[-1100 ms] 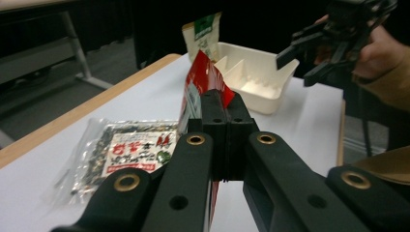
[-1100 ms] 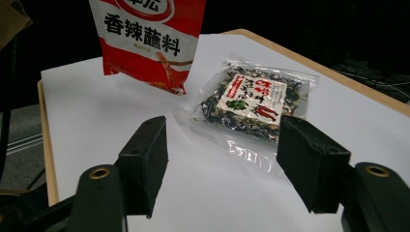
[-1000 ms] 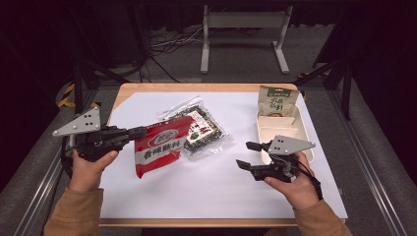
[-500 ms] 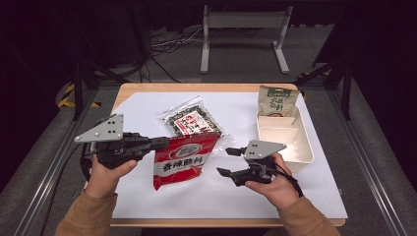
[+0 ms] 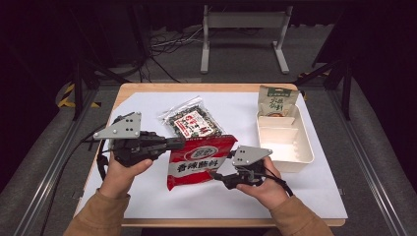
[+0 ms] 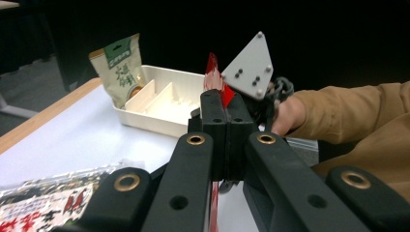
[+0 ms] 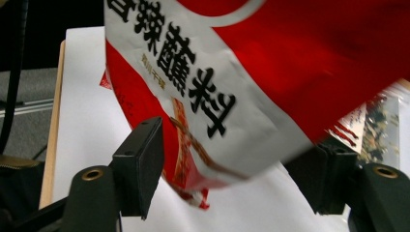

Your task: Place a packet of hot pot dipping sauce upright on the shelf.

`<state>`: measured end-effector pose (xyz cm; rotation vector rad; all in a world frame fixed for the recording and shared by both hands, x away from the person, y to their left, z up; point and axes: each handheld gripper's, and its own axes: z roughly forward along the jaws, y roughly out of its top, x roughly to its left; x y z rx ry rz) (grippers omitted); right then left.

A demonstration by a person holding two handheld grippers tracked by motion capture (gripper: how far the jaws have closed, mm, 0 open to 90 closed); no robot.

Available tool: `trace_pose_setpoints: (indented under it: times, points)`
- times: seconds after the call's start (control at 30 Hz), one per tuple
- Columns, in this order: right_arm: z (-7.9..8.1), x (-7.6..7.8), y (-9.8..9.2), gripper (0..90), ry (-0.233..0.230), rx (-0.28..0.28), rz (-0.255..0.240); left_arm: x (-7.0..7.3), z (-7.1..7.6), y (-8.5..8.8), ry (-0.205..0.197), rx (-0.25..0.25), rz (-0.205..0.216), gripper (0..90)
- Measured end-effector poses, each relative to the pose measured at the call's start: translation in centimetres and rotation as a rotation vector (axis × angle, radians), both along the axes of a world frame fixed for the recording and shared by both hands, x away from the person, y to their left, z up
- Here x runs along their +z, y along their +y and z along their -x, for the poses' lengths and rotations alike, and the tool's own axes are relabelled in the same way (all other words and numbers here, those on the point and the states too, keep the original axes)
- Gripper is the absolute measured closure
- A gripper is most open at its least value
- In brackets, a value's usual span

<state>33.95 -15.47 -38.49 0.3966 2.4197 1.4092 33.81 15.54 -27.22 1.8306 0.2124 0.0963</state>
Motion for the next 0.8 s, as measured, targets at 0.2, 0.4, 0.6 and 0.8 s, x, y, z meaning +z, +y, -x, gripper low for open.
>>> trace_pose_setpoints:
  times: [0.2,0.4,0.6,0.8]
  points:
    - [-0.07,-0.51,0.37,30.5,-0.033,0.037,-0.011,-0.15,0.11,-0.58,0.001,-0.026,-0.003,90.0]
    - [-0.17,-0.73,0.66,35.4,-0.002,0.068,-0.039,-0.29,0.12,-0.74,-0.002,-0.035,-0.001,90.0]
    - [-0.04,-0.66,0.69,65.3,0.048,0.127,-0.040,-0.38,0.13,-0.71,-0.007,-0.031,0.009,90.0]
    - [0.14,-0.17,0.32,83.1,0.066,0.177,-0.043,-0.43,0.05,-0.53,-0.009,-0.026,0.017,90.0]
